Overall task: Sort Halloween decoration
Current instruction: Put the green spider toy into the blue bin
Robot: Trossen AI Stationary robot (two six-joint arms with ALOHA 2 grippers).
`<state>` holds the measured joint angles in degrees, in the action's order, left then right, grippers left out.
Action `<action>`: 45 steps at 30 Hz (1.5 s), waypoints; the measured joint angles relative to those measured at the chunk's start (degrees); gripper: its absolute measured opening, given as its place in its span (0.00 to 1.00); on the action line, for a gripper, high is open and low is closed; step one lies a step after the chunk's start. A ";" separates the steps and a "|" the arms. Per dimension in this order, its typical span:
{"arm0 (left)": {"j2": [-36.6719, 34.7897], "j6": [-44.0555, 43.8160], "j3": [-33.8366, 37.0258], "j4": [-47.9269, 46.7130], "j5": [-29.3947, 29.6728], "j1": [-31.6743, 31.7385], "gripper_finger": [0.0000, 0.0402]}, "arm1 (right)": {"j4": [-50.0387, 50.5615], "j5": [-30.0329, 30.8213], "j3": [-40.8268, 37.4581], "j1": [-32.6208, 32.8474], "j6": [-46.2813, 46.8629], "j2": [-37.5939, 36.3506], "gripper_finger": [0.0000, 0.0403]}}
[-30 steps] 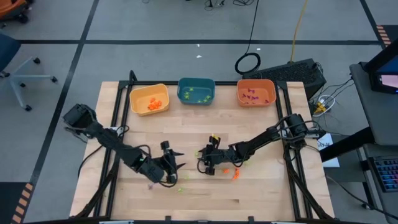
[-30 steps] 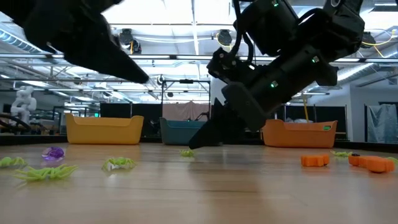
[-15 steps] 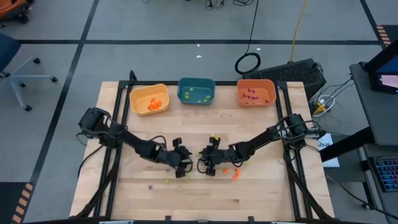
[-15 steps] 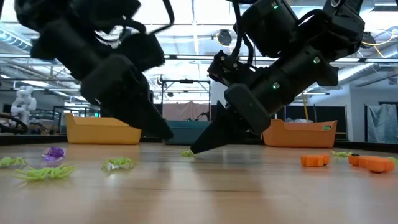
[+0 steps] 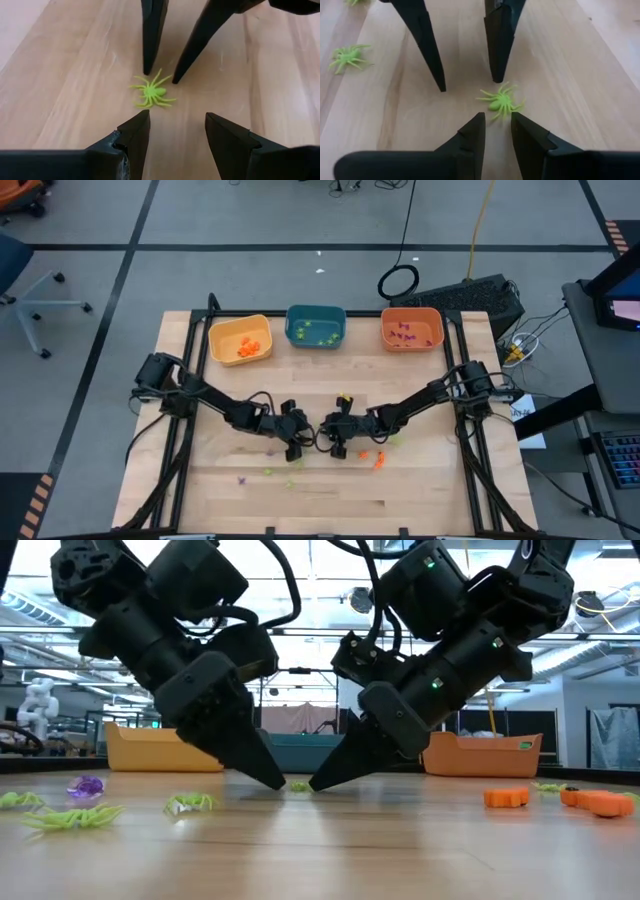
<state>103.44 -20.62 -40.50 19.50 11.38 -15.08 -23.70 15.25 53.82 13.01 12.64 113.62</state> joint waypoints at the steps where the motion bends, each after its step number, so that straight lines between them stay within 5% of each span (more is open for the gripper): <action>1: 0.10 0.03 -0.01 0.25 -0.39 0.20 0.48 | -0.02 -0.56 0.00 -0.20 -0.04 0.00 0.20; 13: 0.46 0.35 -0.01 3.14 -6.42 2.41 0.48 | -0.02 -2.01 0.00 -0.60 0.02 0.00 0.19; 23: 0.46 0.06 -0.01 3.11 -7.19 2.35 0.48 | 0.02 -1.99 0.00 -0.60 0.16 -0.02 0.01; 32: -0.70 0.38 -0.01 2.00 -7.12 1.99 0.48 | 0.00 -1.93 0.00 -0.60 -0.50 -0.02 0.00; 45: -3.69 3.12 -0.04 -2.77 2.54 -4.34 0.48 | 0.62 -2.01 0.00 -0.27 -2.52 -0.11 0.00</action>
<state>99.74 -17.50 -40.54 16.74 13.92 -19.42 -23.08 13.23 53.82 12.73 10.12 113.51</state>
